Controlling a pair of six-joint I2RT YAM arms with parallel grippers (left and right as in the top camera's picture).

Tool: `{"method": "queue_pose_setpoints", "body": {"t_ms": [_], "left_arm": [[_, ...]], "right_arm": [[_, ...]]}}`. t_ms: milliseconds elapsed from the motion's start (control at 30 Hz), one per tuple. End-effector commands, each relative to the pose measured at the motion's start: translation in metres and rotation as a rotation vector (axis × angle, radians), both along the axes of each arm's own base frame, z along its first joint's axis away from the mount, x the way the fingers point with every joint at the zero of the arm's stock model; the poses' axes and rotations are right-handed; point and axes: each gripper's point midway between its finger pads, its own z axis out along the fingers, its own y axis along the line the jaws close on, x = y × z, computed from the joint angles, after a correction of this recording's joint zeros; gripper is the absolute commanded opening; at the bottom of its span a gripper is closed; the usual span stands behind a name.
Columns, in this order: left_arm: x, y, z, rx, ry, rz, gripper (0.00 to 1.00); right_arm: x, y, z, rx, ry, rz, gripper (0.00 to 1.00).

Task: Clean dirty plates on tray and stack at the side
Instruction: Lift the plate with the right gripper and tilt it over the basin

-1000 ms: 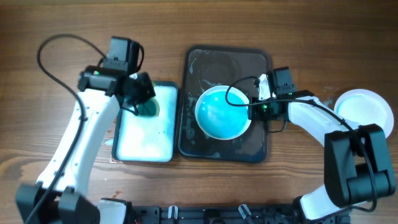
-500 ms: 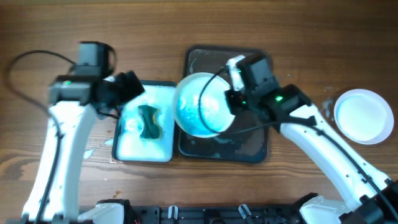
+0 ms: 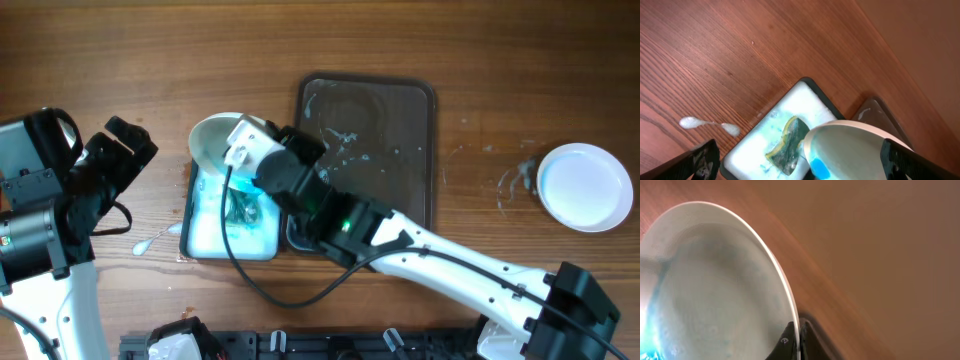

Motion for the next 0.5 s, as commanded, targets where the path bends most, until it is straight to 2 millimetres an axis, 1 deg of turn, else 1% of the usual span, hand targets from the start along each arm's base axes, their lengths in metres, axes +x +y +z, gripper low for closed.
{"method": "queue_pose_setpoints", "body": {"t_ms": [0,233,333,467], "left_arm": [[-0.001,0.0,0.006,-0.01,-0.02,0.009,1.0],[-0.001,0.0,0.006,-0.01,-0.02,0.009,1.0],[-0.001,0.0,0.006,-0.01,-0.02,0.009,1.0],[-0.001,0.0,0.006,-0.01,-0.019,0.009,1.0]], "right_arm": [[0.0,-0.008,0.023,-0.083,-0.126,-0.076,0.04],[-0.013,0.001,0.036,-0.127,-0.196,-0.066,0.04],[-0.017,0.003,0.038,-0.152,-0.214,-0.065,0.04],[-0.017,0.003,0.038,-0.146,-0.213,-0.068,0.04]]}}
